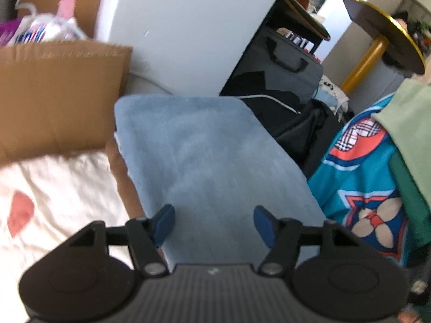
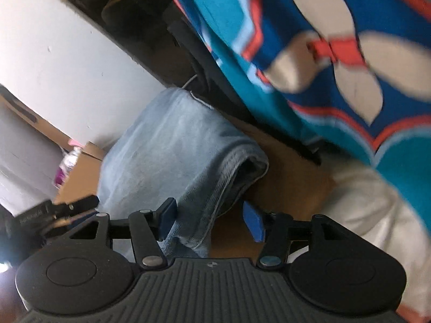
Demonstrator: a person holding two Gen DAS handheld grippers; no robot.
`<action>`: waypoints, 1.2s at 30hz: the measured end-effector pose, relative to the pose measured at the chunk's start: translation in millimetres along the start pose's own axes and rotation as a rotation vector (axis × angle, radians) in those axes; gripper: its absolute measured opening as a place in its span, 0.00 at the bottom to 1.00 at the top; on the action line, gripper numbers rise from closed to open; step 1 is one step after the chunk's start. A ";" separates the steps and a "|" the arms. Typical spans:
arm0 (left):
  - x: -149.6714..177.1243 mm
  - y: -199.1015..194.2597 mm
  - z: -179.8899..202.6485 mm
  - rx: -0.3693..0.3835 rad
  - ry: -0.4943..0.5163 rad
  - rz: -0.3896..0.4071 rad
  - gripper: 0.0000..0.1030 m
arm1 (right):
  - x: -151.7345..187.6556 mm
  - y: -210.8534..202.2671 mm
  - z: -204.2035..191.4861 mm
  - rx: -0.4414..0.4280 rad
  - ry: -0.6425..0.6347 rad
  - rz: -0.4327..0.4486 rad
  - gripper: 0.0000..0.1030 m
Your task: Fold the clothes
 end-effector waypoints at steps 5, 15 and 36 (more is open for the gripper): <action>10.8 -10.1 -3.7 0.022 -0.064 0.026 0.66 | 10.8 2.6 11.0 -0.106 0.130 0.018 0.60; 46.3 -5.5 -13.4 0.041 -0.184 -0.052 0.62 | 25.0 24.3 0.2 -0.247 0.263 -0.052 0.29; 85.5 -13.1 -13.2 0.167 -0.339 -0.184 0.22 | 29.2 15.5 -7.5 -0.200 0.194 -0.057 0.21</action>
Point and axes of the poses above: each gripper's, at about its wrist camera, not at the fingertips, and y roughly the way its jaws point, z to its right, x to its underside, the point moved 10 cm from there along y, roughly the way its jaws point, and after that the axes turned 5 degrees about y, right-handed, at the moved point
